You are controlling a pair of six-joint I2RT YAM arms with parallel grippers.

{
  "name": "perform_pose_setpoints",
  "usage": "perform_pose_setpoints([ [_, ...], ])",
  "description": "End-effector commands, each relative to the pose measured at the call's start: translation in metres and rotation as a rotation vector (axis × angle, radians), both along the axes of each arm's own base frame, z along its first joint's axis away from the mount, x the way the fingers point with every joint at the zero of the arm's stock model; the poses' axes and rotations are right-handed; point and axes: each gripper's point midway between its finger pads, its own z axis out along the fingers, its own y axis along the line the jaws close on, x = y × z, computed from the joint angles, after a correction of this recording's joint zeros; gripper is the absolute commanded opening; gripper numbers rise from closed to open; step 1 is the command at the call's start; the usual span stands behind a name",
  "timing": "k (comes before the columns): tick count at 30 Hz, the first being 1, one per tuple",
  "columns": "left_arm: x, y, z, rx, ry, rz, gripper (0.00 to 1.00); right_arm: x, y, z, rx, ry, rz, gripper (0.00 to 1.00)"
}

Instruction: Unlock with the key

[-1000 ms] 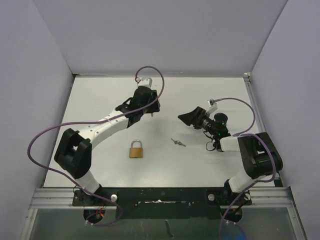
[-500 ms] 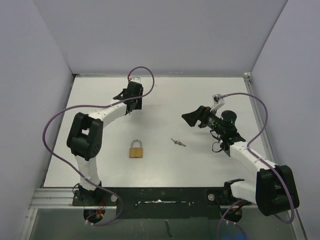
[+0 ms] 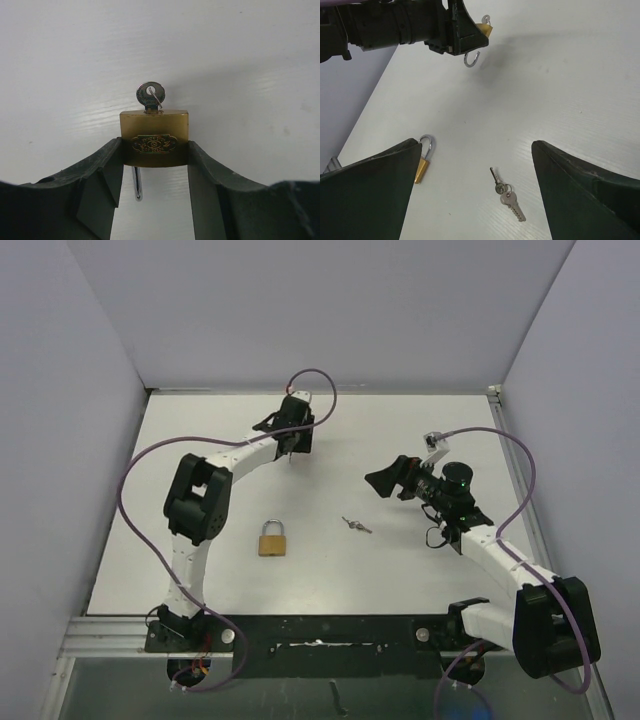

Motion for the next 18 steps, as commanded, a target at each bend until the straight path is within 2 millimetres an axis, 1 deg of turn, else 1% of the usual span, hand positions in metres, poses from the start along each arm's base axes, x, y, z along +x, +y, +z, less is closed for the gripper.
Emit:
perform_pose_setpoints([
  [1,0.013,-0.040,0.011,-0.086,-0.039,-0.037,0.00,0.004,-0.001,0.025,0.003,-0.082,-0.008,0.98],
  [5,0.010,-0.058,0.000,-0.110,-0.020,-0.054,0.00,0.002,-0.002,0.025,-0.001,-0.083,-0.012,0.98],
  [9,0.006,-0.072,-0.003,-0.127,-0.019,-0.071,0.00,0.001,-0.004,0.025,-0.006,-0.083,-0.016,0.98],
  [13,0.001,-0.084,-0.010,-0.136,-0.008,-0.079,0.00,0.001,-0.004,0.023,-0.007,-0.080,-0.017,0.98],
  [18,-0.003,-0.086,-0.021,-0.142,0.010,-0.047,0.00,-0.001,-0.005,0.025,-0.009,-0.084,-0.018,0.98],
])
